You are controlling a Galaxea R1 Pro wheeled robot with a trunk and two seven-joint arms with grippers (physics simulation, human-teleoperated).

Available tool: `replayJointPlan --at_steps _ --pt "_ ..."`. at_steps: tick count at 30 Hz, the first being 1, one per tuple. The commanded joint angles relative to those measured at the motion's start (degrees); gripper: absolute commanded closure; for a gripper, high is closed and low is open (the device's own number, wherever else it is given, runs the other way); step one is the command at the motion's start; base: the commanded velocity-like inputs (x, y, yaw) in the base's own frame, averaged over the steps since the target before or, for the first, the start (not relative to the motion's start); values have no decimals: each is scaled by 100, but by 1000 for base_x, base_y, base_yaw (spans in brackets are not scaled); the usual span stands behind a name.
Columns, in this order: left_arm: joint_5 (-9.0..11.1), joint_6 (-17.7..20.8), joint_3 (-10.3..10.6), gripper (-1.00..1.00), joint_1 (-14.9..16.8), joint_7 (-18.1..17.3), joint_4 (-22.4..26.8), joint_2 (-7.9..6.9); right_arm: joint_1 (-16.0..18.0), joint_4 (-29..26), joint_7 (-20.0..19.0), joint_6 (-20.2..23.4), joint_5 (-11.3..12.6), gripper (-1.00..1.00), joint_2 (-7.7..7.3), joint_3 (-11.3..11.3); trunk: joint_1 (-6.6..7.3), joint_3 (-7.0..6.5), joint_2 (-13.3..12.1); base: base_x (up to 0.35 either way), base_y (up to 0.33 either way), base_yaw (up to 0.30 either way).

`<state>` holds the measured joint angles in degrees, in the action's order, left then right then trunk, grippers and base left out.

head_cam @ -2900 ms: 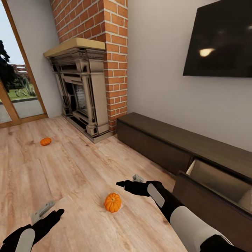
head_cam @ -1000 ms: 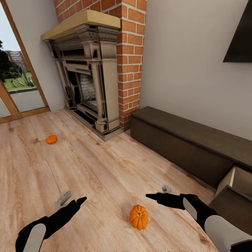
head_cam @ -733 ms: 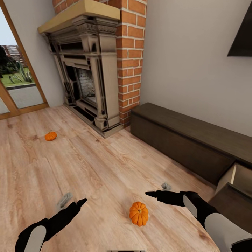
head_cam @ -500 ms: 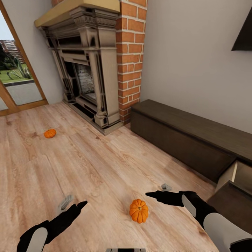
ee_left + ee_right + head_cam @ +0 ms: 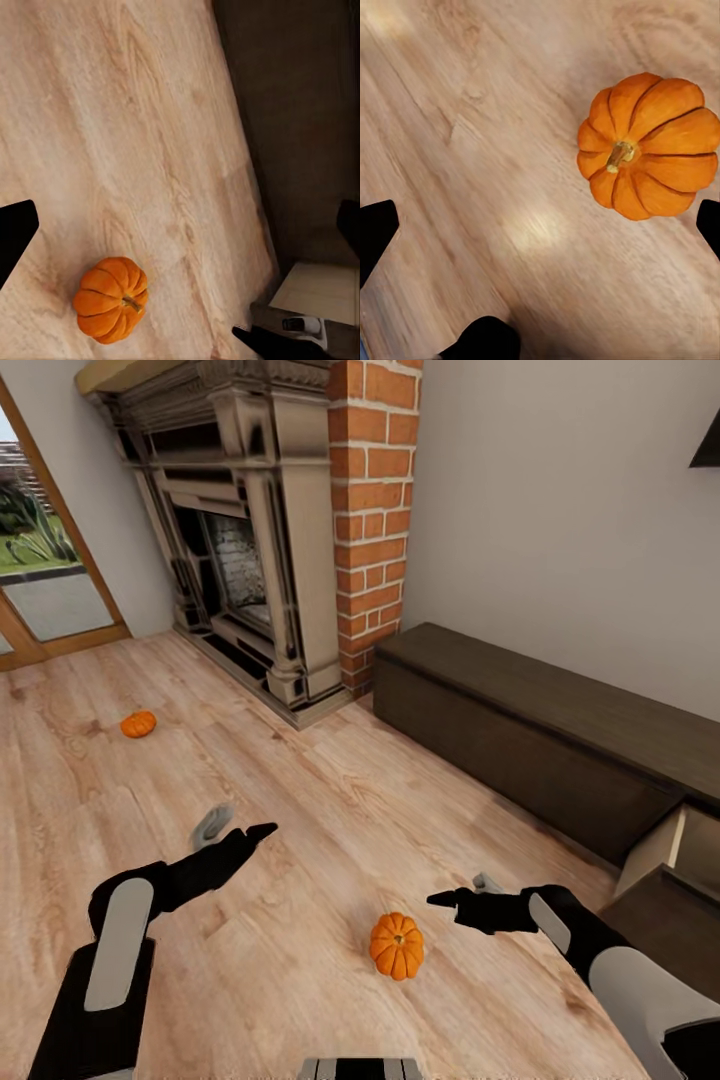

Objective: Place each of the two pumpkins and all three candles from the living room inside a cabinet in the living room (use any cabinet), then make sure every cabinet is closed, and position the cauldron so it is next to a table in the living room.

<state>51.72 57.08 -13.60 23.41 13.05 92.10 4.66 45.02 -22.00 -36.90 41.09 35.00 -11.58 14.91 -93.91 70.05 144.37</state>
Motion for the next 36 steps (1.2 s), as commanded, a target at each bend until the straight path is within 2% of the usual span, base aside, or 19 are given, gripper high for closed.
replayJointPlan --at_steps 1,3,4,6,9,11,12,14,15,19,21,23,26,33,36 --pt "67 56 -16 -100 83 156 7 57 16 -14 -16 63 125 -100 -31 7 -1 28 4 0 0 0" --pt "75 72 -22 -100 184 282 5 89 35 -21 -20 92 273 -100 -54 -36 -6 72 6 0 0 0" --pt "81 86 -31 -100 335 454 5 108 73 -25 -20 111 436 -100 -87 -72 -9 94 8 0 0 0" --pt "85 102 -56 -100 562 762 0 126 138 -29 -19 128 604 -100 -138 -107 -14 139 10 0 0 0" --pt "88 106 -71 -100 746 1116 -24 146 229 -31 -6 131 710 -100 -179 -135 -22 205 14 0 0 0" --pt "118 102 -81 -100 794 1219 -23 157 258 -27 -4 130 739 -100 -187 -148 -27 249 17 0 0 0" --pt "288 72 -146 -100 832 1330 -40 164 282 -13 -3 125 773 -100 -172 -162 -30 272 18 0 0 0" --pt "437 43 -208 -100 843 1416 -51 165 291 -1 -4 119 791 -100 -147 -174 -35 316 21 0 0 0" --pt "583 21 -245 -100 849 1534 -49 169 296 6 -3 111 800 -100 -130 -197 -37 338 22 0 0 0" --pt "915 -12 -228 -100 883 1765 -45 180 296 -9 6 103 800 -100 -109 -217 -48 427 28 0 0 0" --pt "1136 -21 -78 -100 1005 1836 -51 182 298 -16 10 106 799 -100 -102 -217 -53 471 30 0 0 0" --pt "1509 -22 198 -100 1133 1896 -61 175 303 -18 10 103 802 -100 -95 -216 -58 515 33 0 0 0" --pt "1904 -16 488 -100 1182 1928 -62 149 305 -22 -9 89 804 -100 -91 -212 -66 582 37 0 0 0" --pt "2224 32 583 -100 1174 1937 -30 84 298 -204 -68 -10 787 -100 -86 -165 -84 737 47 0 0 0" --pt "2461 37 574 -100 1125 1938 -19 62 254 -509 -120 -472 772 -100 -92 -131 -91 803 51 0 0 0"
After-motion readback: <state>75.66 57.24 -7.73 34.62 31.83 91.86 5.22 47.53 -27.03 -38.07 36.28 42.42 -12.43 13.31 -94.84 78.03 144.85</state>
